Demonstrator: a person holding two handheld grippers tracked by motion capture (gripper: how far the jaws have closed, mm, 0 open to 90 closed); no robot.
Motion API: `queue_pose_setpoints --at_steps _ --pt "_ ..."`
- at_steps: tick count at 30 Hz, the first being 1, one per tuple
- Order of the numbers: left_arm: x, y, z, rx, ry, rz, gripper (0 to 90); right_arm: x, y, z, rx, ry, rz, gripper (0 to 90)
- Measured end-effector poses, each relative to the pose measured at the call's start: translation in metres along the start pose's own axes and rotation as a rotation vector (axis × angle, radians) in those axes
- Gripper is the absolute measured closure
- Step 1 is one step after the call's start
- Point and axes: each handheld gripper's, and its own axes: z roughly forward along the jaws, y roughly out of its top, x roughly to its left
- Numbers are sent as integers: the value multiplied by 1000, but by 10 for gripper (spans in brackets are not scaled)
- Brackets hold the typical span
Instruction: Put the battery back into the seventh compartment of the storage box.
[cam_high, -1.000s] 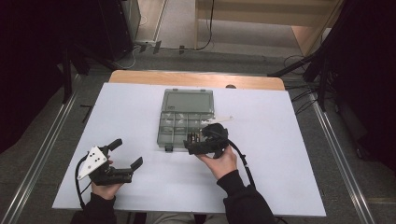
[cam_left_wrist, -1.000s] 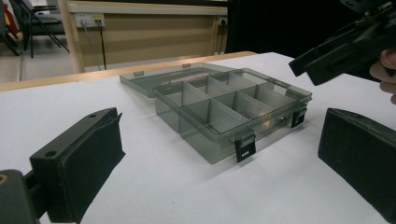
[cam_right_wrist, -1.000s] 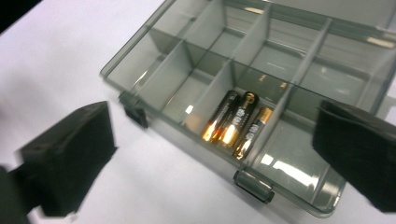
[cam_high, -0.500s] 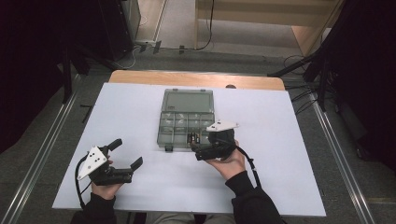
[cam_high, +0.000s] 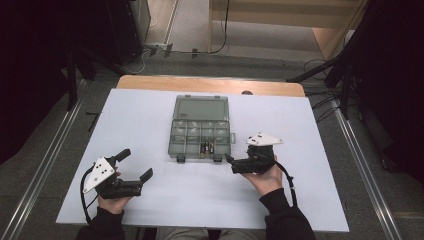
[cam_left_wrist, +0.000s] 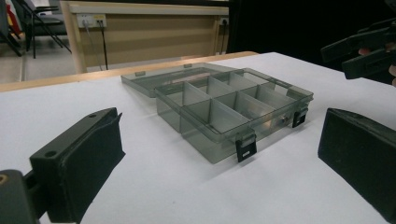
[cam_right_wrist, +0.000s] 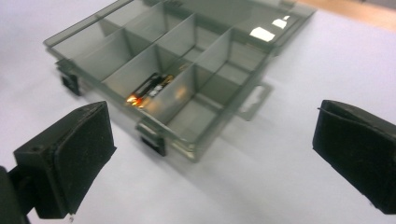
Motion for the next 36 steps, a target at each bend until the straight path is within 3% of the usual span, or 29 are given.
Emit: queue_pose_setpoints --at_steps 2,11,22,30,33,36 --pt "0 0 0 0 1 -2 0 -5 -5 -5 -29 3 7 12" --pt "0 0 0 2 4 -1 0 -23 -29 -16 -36 -29 40 11" --pt "0 0 -1 2 -8 3 0 -43 -54 -45 -139 -68 96 11" --pt "1 0 -1 -1 -9 1 0 -55 -70 -69 -255 -90 119 11" --pt "1 0 -1 -3 -10 1 0 -56 -79 -83 -347 -117 114 13" --pt "1 0 -2 -4 -7 1 0 -55 -88 -92 -405 -98 113 14"
